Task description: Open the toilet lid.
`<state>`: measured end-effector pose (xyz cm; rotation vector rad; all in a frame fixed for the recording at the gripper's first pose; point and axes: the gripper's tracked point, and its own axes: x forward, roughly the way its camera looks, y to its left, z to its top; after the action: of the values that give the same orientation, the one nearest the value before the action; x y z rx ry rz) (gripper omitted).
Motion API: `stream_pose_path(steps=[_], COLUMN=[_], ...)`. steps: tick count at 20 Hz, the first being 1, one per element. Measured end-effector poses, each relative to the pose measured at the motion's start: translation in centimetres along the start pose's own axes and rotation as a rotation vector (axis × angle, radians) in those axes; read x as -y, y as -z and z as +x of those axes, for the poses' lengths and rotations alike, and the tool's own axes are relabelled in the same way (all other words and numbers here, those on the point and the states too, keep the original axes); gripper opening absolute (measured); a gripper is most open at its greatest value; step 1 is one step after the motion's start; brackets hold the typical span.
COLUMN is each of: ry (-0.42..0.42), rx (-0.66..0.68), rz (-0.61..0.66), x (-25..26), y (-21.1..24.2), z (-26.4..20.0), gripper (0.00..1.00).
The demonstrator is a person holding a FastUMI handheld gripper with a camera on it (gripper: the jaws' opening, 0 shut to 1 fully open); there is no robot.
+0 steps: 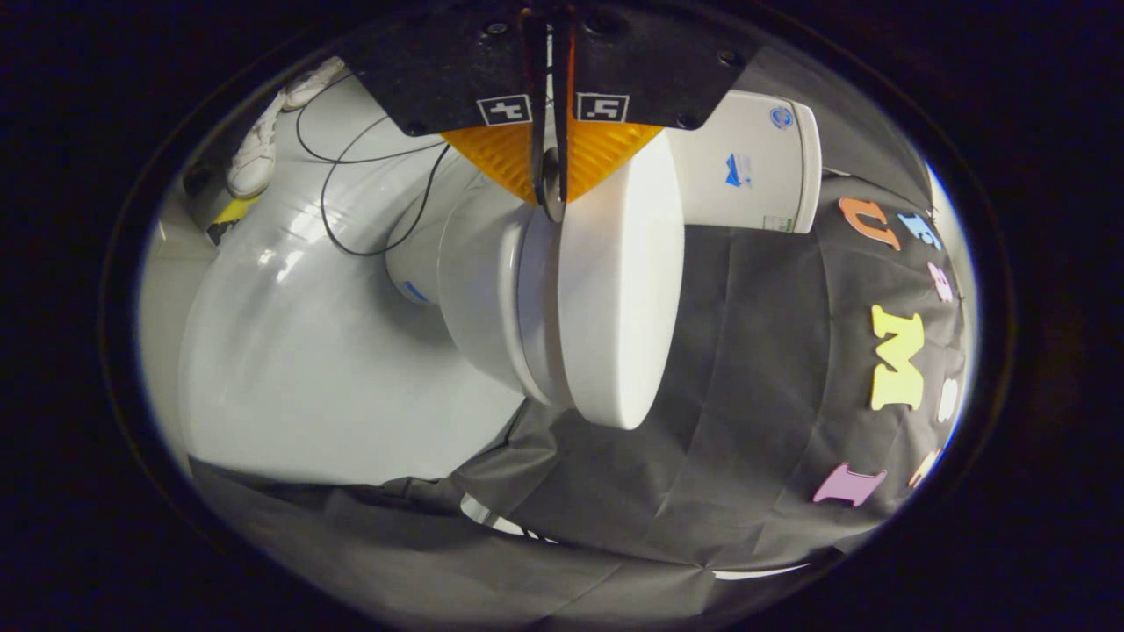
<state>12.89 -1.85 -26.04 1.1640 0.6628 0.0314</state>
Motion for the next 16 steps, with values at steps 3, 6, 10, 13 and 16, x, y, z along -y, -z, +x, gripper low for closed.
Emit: stream_pose_path(steps=[3,6,10,13,16], ry=[-0.006,-0.013,-0.012,-0.003,0.014], rx=[0.015,0.042,0.063,0.077,0.091], rz=[-0.019,-0.058,-0.083,-0.111,-0.133], x=[-0.9,-2.3,-3.8,-4.9,-5.9], y=[0.0,-0.1,-0.1,0.0,0.0], z=[-0.6,-1.3,-2.0,-2.6,-3.0], gripper=[0.06,0.06,0.06,0.06,0.06])
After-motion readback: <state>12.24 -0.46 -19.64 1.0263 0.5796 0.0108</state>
